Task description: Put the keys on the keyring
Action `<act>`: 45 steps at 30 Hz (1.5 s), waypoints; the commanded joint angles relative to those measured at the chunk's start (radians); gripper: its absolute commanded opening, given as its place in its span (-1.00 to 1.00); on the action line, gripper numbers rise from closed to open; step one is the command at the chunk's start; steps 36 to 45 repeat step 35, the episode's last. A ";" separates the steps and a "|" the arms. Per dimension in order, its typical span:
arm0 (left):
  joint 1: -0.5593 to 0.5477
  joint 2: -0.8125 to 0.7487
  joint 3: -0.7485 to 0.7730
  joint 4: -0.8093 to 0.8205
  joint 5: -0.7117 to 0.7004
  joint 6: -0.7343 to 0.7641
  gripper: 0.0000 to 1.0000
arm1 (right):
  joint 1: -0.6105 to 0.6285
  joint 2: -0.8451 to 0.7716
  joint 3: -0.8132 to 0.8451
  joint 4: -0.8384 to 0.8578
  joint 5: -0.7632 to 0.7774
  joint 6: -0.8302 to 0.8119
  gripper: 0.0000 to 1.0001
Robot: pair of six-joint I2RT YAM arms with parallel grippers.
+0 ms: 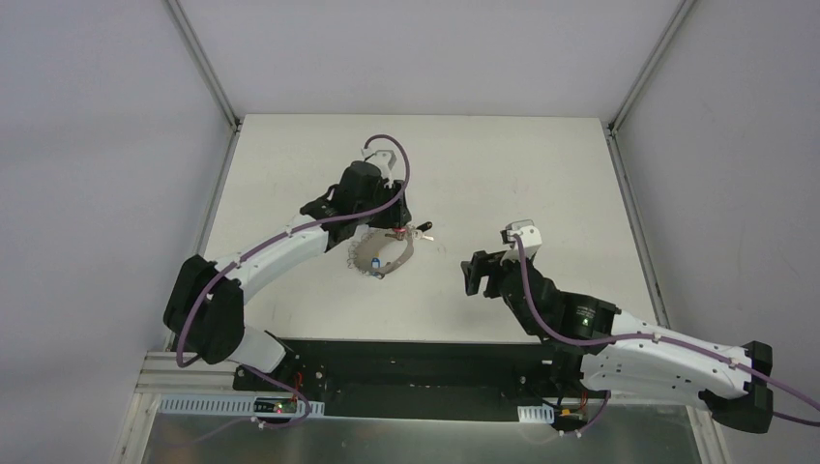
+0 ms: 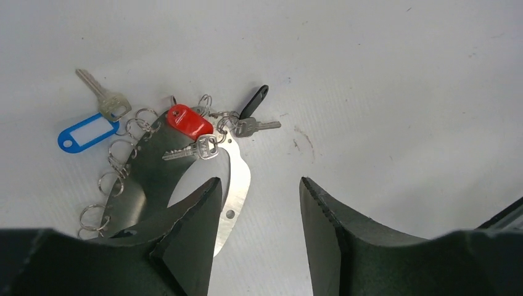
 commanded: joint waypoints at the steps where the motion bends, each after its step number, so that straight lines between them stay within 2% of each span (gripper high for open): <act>1: 0.004 -0.127 0.061 -0.018 0.048 0.038 0.05 | -0.006 0.017 0.077 -0.027 -0.001 0.017 0.71; 2: 0.004 -0.146 0.065 -0.025 0.053 0.053 0.10 | -0.005 0.025 0.087 -0.036 -0.002 0.023 0.90; 5: 0.004 -0.200 0.070 -0.055 0.052 0.086 0.38 | -0.006 0.047 0.117 -0.060 -0.012 0.033 0.98; 7: 0.003 -0.240 0.064 -0.072 0.038 0.101 0.92 | -0.005 0.064 0.146 -0.068 -0.016 0.028 0.98; 8: 0.004 -0.262 0.060 -0.081 0.027 0.107 0.97 | -0.005 0.076 0.157 -0.077 -0.012 0.021 0.98; 10: 0.004 -0.305 0.052 -0.101 -0.005 0.114 0.98 | -0.005 0.111 0.197 -0.103 0.045 0.023 0.98; 18: 0.004 -0.445 0.052 -0.252 -0.145 0.176 0.98 | -0.005 0.379 0.394 -0.271 0.437 0.178 0.98; 23: 0.004 -0.543 0.047 -0.321 -0.200 0.187 0.98 | -0.005 0.536 0.540 -0.385 0.611 0.168 0.98; 30: 0.004 -0.670 0.062 -0.423 -0.226 0.202 0.98 | -0.011 0.554 0.615 -0.410 0.634 0.153 0.97; 32: 0.003 -0.704 0.063 -0.445 -0.229 0.210 0.98 | -0.033 0.503 0.596 -0.358 0.518 0.105 0.94; 35: 0.004 -0.744 0.056 -0.460 -0.232 0.218 0.98 | -0.042 0.473 0.565 -0.258 0.581 0.027 0.98; 45: 0.004 -0.744 0.056 -0.460 -0.232 0.218 0.98 | -0.042 0.473 0.565 -0.258 0.581 0.027 0.98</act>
